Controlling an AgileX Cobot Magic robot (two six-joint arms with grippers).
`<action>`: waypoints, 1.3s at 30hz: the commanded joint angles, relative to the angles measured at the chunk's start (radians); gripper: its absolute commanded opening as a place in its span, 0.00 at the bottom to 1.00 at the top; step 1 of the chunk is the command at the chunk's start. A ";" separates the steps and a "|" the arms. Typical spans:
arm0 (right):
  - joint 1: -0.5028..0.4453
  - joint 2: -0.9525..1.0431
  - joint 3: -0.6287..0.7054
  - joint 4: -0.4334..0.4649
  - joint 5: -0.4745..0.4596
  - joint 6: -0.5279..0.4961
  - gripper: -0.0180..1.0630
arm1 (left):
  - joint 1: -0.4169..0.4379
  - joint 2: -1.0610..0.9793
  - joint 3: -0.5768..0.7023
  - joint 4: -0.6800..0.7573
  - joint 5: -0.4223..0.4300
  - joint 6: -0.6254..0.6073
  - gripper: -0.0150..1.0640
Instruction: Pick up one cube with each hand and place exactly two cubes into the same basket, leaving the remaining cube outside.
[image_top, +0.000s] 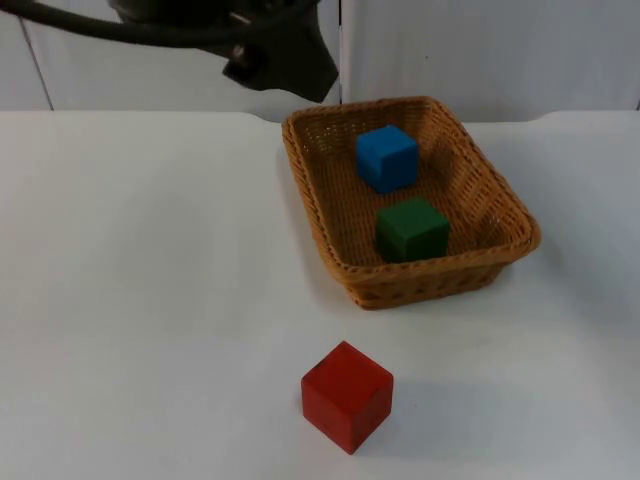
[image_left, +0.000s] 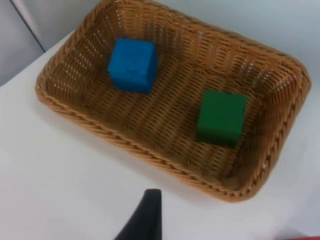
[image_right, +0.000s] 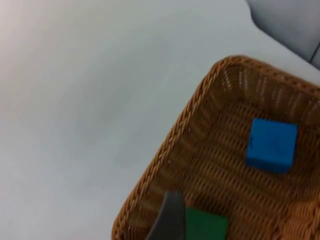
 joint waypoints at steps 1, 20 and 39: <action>0.004 -0.112 0.147 0.000 -0.064 -0.038 0.68 | 0.001 -0.046 0.016 -0.036 0.010 -0.008 0.87; 0.004 -0.471 0.702 0.005 -0.332 -0.060 0.68 | 0.001 -0.240 0.081 -0.070 0.091 -0.022 0.87; 0.004 -0.919 1.194 0.007 -0.512 -0.057 0.68 | 0.001 -0.555 0.258 -0.062 0.036 -0.101 0.87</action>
